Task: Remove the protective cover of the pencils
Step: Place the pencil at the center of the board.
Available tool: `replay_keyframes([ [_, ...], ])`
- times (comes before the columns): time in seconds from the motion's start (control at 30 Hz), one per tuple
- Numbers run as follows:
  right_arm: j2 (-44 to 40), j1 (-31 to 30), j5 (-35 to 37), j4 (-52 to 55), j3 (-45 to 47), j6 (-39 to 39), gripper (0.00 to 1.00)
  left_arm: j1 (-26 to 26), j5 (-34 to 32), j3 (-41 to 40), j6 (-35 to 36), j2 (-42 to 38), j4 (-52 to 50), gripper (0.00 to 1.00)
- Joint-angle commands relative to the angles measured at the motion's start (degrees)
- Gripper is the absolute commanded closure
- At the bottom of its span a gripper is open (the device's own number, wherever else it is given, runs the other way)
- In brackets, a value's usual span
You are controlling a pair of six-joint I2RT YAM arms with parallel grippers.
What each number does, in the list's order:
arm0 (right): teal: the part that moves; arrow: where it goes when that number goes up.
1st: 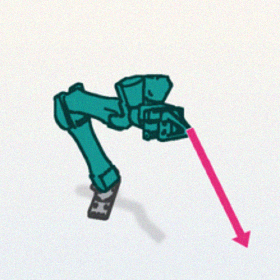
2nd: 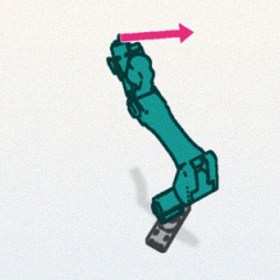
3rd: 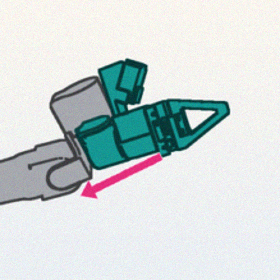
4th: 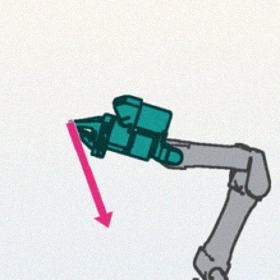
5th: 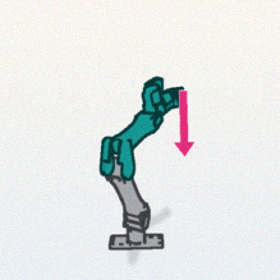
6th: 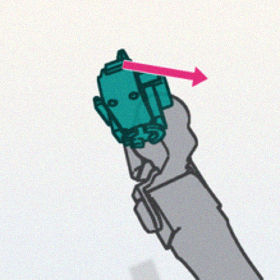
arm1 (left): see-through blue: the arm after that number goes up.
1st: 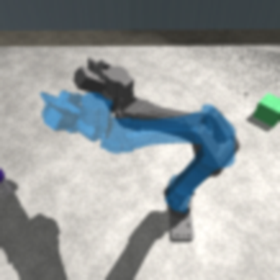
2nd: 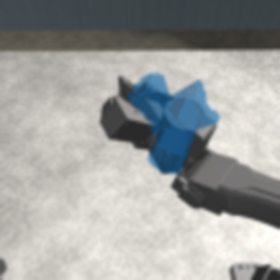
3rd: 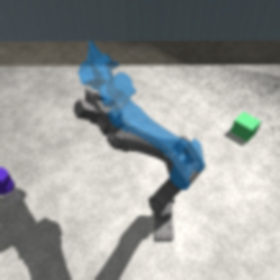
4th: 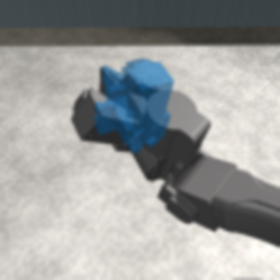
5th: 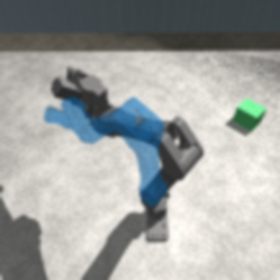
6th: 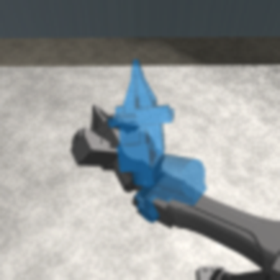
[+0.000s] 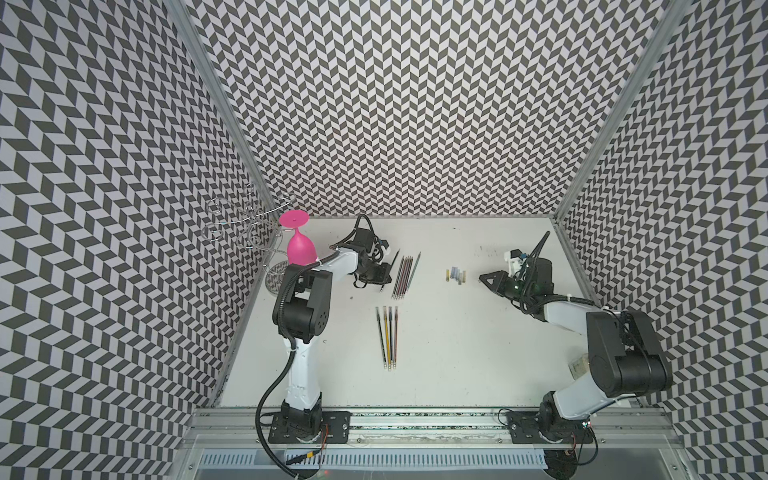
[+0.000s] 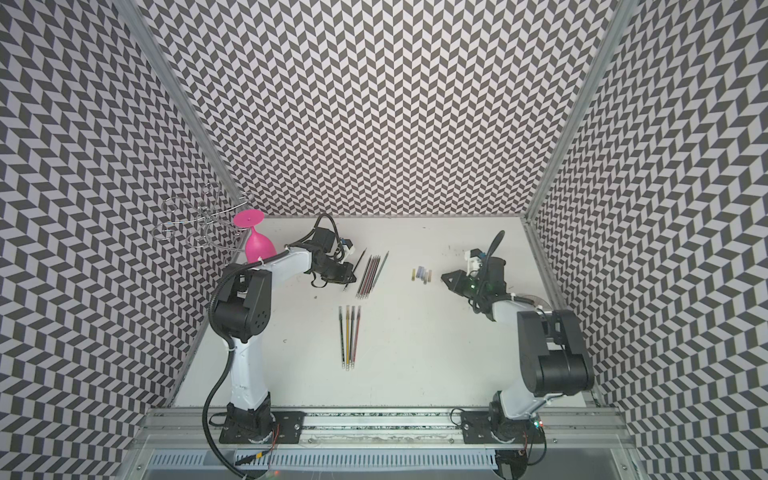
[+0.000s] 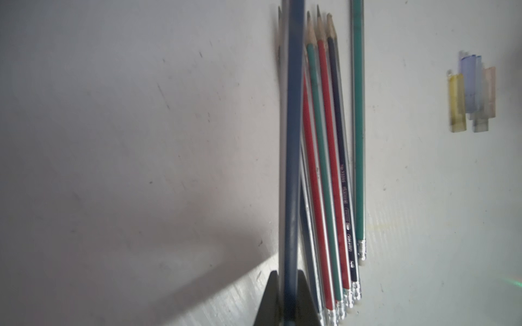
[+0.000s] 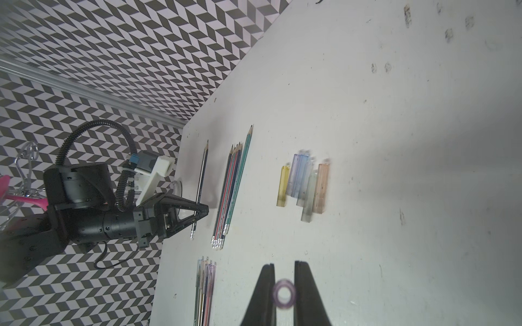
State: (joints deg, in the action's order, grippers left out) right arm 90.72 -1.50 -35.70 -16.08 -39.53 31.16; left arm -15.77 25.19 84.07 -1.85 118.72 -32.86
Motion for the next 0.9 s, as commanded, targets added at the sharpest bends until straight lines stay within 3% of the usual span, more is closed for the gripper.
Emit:
replay_keyframes([
  [0.0,-1.32,0.63,0.27,-1.99,0.39,-0.67,0.93,-0.27,1.32,1.61,-0.7,1.02,-1.4,0.99],
  [0.87,-0.29,0.83,-0.7,-4.05,1.33,0.57,0.91,-0.67,2.5,1.79,0.18,2.05,-2.22,0.85],
])
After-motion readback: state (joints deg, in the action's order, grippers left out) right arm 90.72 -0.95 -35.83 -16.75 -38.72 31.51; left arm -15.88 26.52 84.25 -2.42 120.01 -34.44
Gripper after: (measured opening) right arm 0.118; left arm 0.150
